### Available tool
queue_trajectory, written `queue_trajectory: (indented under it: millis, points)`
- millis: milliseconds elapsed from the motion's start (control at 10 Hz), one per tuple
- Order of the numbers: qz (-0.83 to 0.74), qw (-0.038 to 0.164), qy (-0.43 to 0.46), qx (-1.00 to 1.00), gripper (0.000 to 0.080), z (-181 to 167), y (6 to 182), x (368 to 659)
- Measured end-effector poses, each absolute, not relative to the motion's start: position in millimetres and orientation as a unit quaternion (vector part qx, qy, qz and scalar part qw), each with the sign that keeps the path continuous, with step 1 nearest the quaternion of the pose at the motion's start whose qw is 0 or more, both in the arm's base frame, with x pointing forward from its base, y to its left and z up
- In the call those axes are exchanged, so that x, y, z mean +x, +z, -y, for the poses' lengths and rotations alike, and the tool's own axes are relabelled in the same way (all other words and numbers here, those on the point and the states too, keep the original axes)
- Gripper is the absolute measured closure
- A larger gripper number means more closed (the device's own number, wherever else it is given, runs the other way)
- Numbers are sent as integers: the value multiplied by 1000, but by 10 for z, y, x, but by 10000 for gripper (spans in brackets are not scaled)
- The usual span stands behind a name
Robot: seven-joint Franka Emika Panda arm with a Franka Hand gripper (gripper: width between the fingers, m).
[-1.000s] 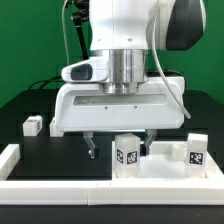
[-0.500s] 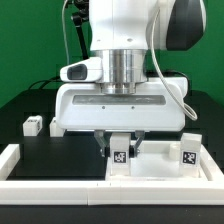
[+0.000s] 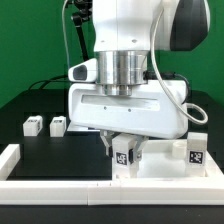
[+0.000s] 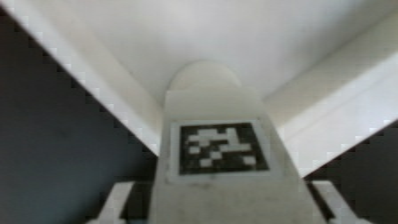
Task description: Assemble square table
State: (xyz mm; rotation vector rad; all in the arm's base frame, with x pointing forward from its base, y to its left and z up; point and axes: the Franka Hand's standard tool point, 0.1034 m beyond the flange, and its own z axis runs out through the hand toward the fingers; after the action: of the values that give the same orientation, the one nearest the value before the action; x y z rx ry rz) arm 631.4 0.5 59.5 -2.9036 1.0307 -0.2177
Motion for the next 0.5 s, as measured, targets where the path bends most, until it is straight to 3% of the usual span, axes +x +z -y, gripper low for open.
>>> queue_trajectory:
  millis: [300,500]
  points:
    - [-502,23,-41,-864,511,2,595,6296]
    - [-607,35,-25,-794,511,2,593,6279]
